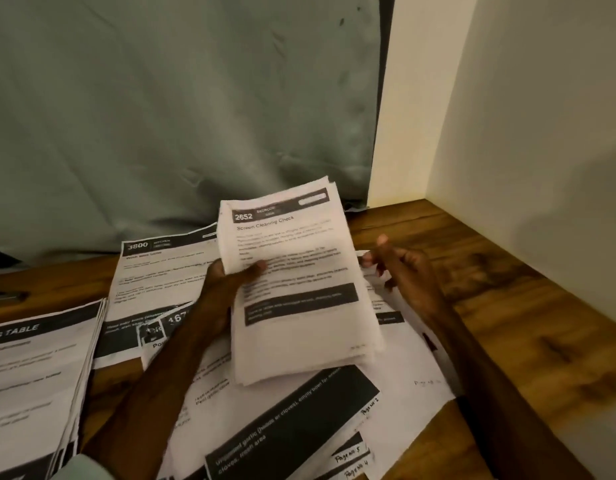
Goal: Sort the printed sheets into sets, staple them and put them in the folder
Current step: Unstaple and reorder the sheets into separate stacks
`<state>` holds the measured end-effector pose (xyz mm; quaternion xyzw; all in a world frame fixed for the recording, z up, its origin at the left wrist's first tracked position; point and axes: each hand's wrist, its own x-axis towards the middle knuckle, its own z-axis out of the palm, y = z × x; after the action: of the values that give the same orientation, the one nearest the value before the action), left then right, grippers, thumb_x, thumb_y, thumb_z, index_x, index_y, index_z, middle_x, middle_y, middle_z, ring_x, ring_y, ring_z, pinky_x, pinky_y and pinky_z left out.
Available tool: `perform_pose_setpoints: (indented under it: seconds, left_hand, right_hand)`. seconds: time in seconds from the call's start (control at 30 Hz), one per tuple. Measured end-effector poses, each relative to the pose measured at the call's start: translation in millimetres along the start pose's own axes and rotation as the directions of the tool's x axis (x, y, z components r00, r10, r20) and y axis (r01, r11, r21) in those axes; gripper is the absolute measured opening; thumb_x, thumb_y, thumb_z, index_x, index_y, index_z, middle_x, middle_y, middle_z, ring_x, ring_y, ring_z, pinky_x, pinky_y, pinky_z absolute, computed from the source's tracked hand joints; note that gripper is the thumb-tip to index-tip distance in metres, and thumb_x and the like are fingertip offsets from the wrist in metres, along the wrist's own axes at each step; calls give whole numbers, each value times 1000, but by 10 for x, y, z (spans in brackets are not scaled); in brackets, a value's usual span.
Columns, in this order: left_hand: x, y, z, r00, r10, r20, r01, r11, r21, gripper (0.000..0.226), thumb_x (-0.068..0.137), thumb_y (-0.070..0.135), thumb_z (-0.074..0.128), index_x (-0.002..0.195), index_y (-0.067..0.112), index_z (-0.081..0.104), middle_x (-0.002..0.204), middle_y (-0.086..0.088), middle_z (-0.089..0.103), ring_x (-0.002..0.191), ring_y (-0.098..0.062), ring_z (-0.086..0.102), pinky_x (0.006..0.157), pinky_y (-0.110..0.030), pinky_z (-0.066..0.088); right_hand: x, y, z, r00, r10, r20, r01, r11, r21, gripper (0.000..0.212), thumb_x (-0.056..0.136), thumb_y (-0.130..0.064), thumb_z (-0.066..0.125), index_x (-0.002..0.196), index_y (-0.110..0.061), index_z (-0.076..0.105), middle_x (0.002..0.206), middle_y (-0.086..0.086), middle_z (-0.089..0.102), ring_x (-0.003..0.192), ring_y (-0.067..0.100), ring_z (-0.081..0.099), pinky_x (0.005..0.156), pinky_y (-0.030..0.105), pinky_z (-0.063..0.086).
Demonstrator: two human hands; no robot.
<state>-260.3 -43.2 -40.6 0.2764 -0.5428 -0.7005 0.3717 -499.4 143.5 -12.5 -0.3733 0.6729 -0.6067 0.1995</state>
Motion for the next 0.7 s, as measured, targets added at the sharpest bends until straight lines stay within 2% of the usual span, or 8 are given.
perform_pose_setpoints:
  seconds: [0.1, 0.2, 0.27, 0.33, 0.4, 0.53, 0.6, 0.7]
  left_hand:
    - [52, 59, -174, 1000, 30, 5, -29, 985, -172, 48, 92, 5, 65, 138, 10, 58, 129, -16, 69, 115, -35, 68, 93, -48, 59]
    - [86, 112, -341, 999, 5, 34, 6, 949, -314, 47, 98, 7, 57, 144, 13, 56, 140, -17, 61, 120, -32, 65, 97, -49, 56]
    - [81, 135, -394, 999, -18, 34, 29, 929, -368, 43, 101, 7, 53, 143, 14, 58, 135, -16, 65, 108, -27, 71, 89, -45, 61]
    - [84, 132, -421, 999, -20, 36, 32, 927, -374, 40, 103, 6, 50, 141, 14, 60, 131, -15, 68, 103, -25, 74, 84, -42, 63]
    - [85, 122, -431, 998, -17, 55, 35, 936, -349, 40, 104, 8, 49, 142, 15, 59, 136, -14, 65, 107, -25, 72, 88, -43, 62]
    - [118, 107, -452, 995, -29, 95, 58, 947, -315, 42, 104, 10, 51, 145, 15, 55, 144, -17, 58, 116, -28, 67, 99, -48, 55]
    - [143, 85, -460, 994, -27, 105, 57, 955, -290, 43, 104, 9, 52, 146, 14, 54, 147, -18, 55, 120, -29, 64, 103, -50, 51]
    - [157, 69, -453, 992, -39, 120, 70, 961, -267, 46, 101, 11, 57, 147, 14, 53, 148, -18, 53, 125, -31, 61, 104, -51, 51]
  right_hand:
    - [131, 277, -259, 976, -128, -176, 66, 944, -324, 47, 98, -59, 51, 76, -21, 69, 68, -1, 68, 67, 19, 66, 68, 43, 57]
    - [190, 459, -425, 991, -87, -97, 17, 826, -563, 35, 93, -47, 66, 71, -21, 68, 69, 0, 69, 68, 19, 67, 75, 49, 59]
    - [181, 463, -397, 1000, -16, -25, -4, 765, -644, 39, 88, -51, 71, 68, -17, 69, 63, 1, 68, 60, 18, 67, 69, 39, 59]
    - [160, 416, -318, 998, 56, 18, -26, 697, -716, 44, 79, -56, 77, 70, -16, 64, 61, -2, 64, 55, 12, 62, 57, 22, 47]
    - [142, 387, -247, 995, 86, 57, -8, 611, -792, 49, 71, -59, 82, 84, -16, 64, 74, -3, 66, 65, 9, 62, 59, 16, 42]
    - [181, 400, -149, 987, 131, 89, 8, 520, -854, 86, 61, -68, 83, 124, -13, 64, 116, 8, 71, 101, 23, 67, 83, 32, 56]
    - [178, 358, -120, 978, 184, 97, -11, 508, -862, 90, 61, -67, 84, 128, -13, 61, 122, 9, 68, 107, 24, 65, 90, 37, 56]
    - [123, 247, -74, 973, 222, 63, -61, 513, -856, 91, 63, -58, 88, 133, -9, 56, 130, 11, 64, 113, 26, 63, 90, 33, 51]
